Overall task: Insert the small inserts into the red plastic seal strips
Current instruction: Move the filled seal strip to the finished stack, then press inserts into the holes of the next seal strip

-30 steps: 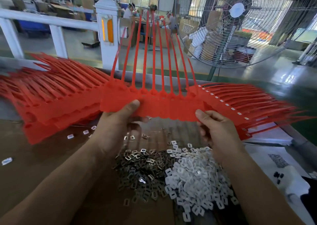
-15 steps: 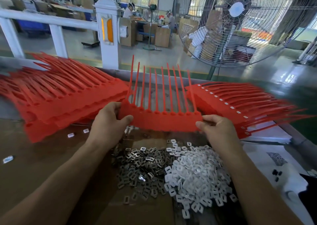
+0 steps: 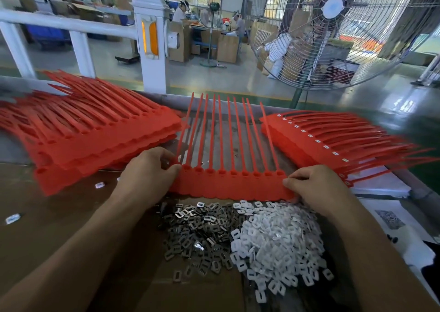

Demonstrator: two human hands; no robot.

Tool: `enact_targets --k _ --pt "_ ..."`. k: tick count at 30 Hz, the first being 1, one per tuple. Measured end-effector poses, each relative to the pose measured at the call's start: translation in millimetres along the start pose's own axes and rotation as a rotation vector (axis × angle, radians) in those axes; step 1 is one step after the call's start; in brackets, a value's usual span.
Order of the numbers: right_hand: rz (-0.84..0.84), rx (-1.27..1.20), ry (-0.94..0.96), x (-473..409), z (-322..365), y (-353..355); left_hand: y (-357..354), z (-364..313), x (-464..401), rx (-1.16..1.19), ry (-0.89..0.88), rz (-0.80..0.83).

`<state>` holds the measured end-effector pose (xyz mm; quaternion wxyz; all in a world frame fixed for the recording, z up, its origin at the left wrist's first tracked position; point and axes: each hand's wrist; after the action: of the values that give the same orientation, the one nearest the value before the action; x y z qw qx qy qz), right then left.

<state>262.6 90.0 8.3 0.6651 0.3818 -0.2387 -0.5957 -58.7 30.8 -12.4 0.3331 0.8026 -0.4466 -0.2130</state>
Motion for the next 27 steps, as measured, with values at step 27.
enact_targets --k 27 --pt "0.475 0.143 0.695 25 104 -53 4 2 -4 -0.080 0.032 0.053"
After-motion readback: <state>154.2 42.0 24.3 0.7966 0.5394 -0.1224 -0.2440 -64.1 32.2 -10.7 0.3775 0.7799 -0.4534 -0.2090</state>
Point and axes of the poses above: each hand's wrist, its own x-axis away from the middle knuckle, its own y-axis out of the back of the hand, z = x × y, and after that the axes turned 11 degrees about y, right-handed
